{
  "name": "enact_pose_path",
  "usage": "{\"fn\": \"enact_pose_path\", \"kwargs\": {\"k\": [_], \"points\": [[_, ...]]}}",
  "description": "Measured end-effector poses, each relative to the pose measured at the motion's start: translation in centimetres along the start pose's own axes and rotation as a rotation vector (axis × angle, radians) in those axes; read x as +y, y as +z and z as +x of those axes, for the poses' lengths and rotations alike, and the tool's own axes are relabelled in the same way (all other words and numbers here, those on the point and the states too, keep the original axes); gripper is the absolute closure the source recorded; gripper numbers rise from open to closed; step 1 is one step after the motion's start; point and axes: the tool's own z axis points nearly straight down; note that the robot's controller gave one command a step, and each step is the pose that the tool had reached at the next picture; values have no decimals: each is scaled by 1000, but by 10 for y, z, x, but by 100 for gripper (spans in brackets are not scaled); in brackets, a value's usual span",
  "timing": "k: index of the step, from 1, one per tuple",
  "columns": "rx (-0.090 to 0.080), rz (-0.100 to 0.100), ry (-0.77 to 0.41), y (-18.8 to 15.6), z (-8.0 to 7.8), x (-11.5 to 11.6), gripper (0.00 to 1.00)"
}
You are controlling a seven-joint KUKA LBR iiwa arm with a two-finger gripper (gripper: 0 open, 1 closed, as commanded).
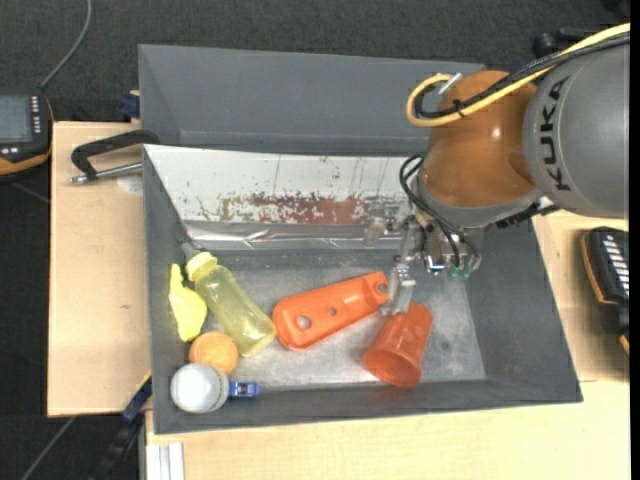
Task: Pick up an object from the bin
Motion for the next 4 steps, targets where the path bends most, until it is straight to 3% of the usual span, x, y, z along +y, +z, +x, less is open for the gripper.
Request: {"fn": "enact_pose_path", "kwargs": {"k": [1, 2, 3, 4], "points": [[-2, -1, 85, 28, 16, 16, 0], [-6, -1, 133, 72, -21, -1, 100], [-6, -1, 133, 72, -21, -1, 100], [-9, 0, 76, 28, -21, 15, 100]]}}
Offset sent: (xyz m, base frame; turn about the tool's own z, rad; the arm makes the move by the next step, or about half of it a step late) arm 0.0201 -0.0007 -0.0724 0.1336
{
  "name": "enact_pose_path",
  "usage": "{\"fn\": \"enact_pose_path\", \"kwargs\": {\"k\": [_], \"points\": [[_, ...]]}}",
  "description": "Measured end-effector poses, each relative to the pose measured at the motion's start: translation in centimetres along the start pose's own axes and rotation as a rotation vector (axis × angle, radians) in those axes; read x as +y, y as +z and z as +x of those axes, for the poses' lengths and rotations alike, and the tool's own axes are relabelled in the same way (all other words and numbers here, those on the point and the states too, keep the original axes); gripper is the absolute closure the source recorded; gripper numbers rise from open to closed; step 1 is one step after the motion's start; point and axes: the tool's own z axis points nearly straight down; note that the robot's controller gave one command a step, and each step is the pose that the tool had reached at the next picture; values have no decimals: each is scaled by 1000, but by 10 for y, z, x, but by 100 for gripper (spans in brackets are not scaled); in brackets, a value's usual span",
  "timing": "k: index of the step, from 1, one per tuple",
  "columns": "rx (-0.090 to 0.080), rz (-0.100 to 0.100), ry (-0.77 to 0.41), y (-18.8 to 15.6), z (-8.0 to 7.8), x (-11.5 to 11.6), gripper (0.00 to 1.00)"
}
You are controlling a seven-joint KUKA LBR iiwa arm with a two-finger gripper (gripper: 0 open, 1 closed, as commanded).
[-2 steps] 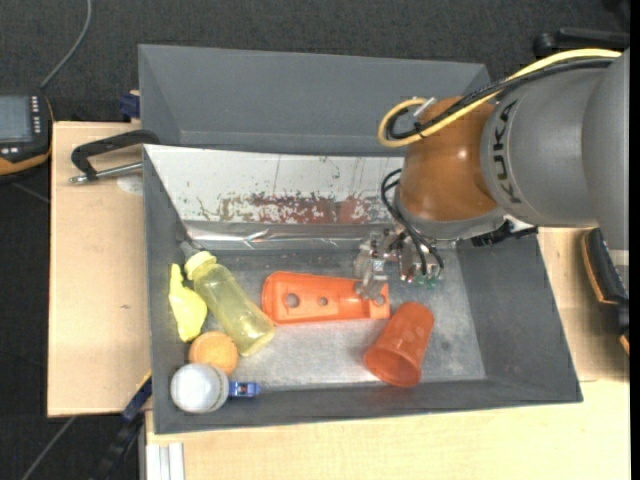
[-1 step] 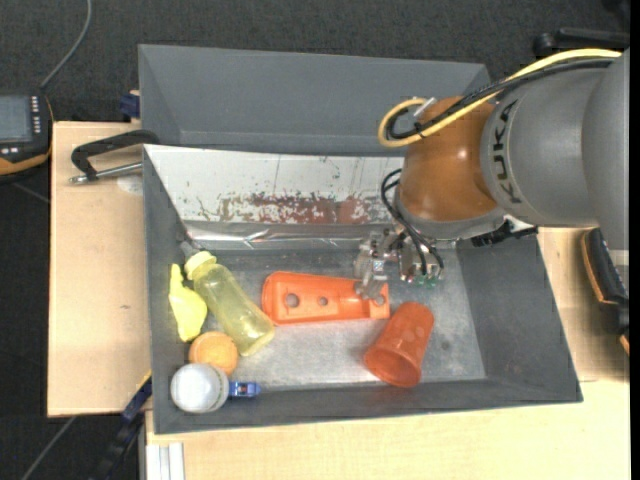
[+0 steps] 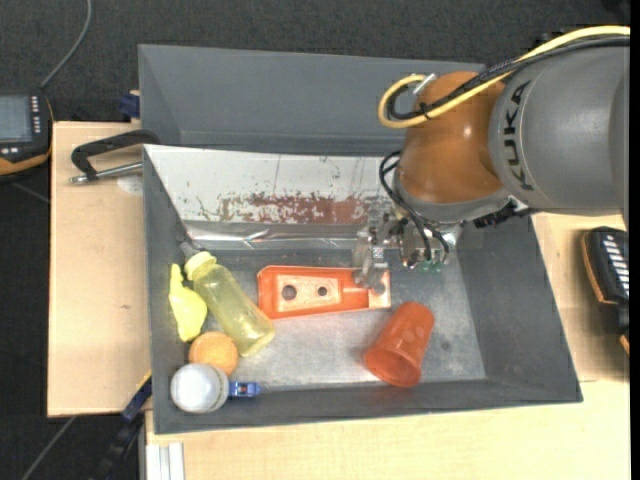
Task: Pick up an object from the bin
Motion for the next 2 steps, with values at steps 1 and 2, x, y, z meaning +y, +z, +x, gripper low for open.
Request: {"fn": "enact_pose_path", "kwargs": {"k": [1, 2], "points": [[-3, -3, 2, -36, -5, 0, 100], [-4, -1, -29, -82, 12, 10, 100]]}}
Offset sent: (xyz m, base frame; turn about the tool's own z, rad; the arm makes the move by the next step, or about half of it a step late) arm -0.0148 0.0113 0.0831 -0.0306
